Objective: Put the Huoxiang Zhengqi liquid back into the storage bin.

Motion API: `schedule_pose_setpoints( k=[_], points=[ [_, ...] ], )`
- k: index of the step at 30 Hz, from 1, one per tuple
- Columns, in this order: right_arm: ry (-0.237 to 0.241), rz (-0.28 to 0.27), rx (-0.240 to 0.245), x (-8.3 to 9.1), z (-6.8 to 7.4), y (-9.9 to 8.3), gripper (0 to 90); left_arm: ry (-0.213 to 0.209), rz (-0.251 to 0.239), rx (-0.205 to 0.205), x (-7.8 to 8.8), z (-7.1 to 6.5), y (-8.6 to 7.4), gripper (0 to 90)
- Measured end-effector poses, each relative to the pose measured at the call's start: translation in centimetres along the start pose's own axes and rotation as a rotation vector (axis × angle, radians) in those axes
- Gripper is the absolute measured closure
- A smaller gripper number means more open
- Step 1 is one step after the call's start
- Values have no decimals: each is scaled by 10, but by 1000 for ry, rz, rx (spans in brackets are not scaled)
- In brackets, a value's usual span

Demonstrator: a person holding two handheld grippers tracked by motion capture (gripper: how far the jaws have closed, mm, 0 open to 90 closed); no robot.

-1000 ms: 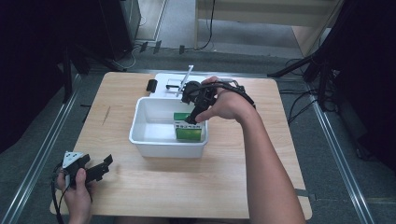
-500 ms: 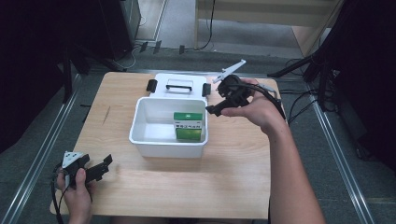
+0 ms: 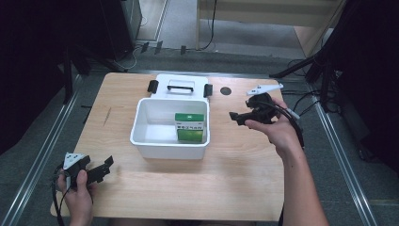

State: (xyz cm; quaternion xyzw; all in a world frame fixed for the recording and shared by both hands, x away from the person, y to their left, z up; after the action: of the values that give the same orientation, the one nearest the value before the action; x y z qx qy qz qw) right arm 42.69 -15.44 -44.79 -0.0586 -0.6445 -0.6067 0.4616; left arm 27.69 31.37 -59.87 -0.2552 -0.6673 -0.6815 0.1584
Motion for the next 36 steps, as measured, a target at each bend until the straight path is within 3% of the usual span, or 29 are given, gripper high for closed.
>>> schedule_pose_setpoints(
  k=[5, 12, 18, 30, 36],
  points=[
    [-33, -54, -95, -3, -23, -27, 203, 1, 2, 2, 0, 0, 0, 96],
    [-117, -137, -159, -3, -61, -67, 183, 4, 3, 1, 0, 0, 0, 96],
    [-151, -197, -193, 6, -80, -99, 176, 5, 2, 2, 0, 0, 0, 96],
    [-184, -253, -239, 21, -101, -159, 173, 4, 4, 7, 0, 1, 0, 96],
    [-190, -284, -249, 32, -104, -176, 173, 5, 4, 8, 0, 1, 0, 95]
  ],
)
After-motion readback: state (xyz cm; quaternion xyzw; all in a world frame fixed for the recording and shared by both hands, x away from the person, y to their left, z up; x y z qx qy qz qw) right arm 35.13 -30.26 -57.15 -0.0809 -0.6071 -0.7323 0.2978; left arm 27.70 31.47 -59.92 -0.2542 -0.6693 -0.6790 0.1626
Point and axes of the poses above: each handheld gripper's, and its own axes: x roughly backward along the jaws, y roughly out of its top, z roughly to its left, the point moved 8 cm from there along -x, roughly forward along the jaws, and after that the axes turned 13 degrees about -x, right-handed, at the moved point
